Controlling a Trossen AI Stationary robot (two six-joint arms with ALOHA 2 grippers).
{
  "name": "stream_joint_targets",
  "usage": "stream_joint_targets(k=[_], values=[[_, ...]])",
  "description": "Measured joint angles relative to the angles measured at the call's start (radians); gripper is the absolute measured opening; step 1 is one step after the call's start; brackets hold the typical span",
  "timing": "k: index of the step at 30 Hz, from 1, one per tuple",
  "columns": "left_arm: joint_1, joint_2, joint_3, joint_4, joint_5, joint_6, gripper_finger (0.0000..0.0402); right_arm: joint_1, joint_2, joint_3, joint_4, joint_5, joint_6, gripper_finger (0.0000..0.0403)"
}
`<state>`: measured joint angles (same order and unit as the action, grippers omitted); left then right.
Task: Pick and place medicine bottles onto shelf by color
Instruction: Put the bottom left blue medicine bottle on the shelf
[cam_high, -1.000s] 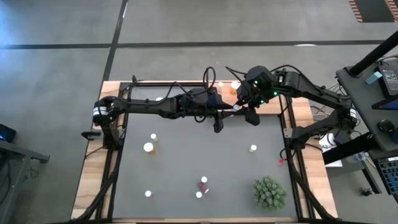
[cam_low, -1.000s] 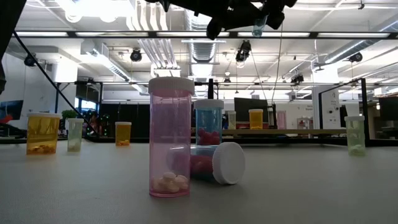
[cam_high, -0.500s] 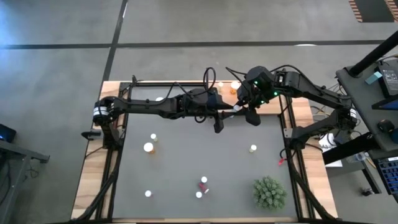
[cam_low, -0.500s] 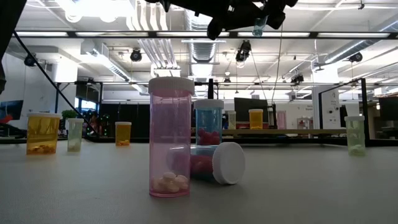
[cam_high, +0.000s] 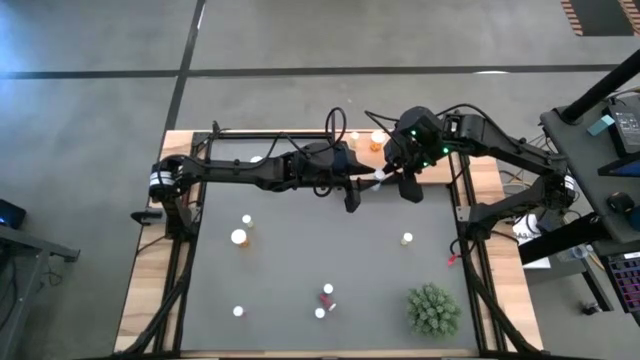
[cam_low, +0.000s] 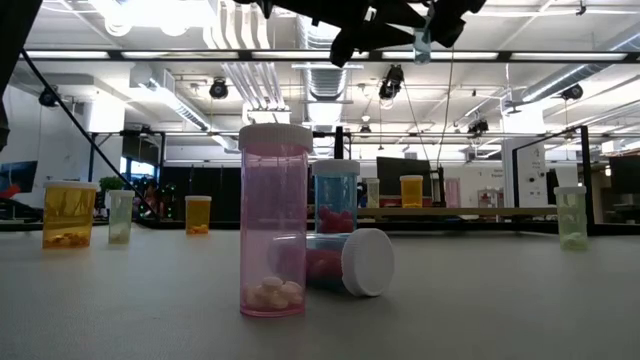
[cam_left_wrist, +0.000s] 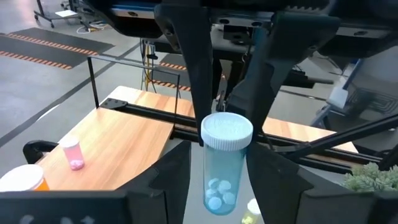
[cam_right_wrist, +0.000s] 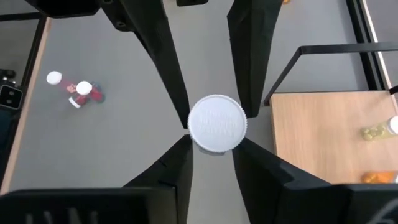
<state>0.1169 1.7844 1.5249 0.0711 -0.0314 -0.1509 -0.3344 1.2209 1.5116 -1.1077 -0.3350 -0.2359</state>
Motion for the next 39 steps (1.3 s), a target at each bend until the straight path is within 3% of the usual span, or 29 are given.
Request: stream_joint_targets(k=[34, 39], values=[[0.0, 0.0, -0.008, 0.031, -0.029, 0.007, 0.0135, 0.0, -0.033, 0.0, -0.003, 0.025, 0.01, 0.0102], [0.0, 0.0, -0.008, 0.035, -0.03, 0.01, 0.0102, 0.0, -0.033, 0.0, 0.002, 0.025, 0.017, 0.0102]])
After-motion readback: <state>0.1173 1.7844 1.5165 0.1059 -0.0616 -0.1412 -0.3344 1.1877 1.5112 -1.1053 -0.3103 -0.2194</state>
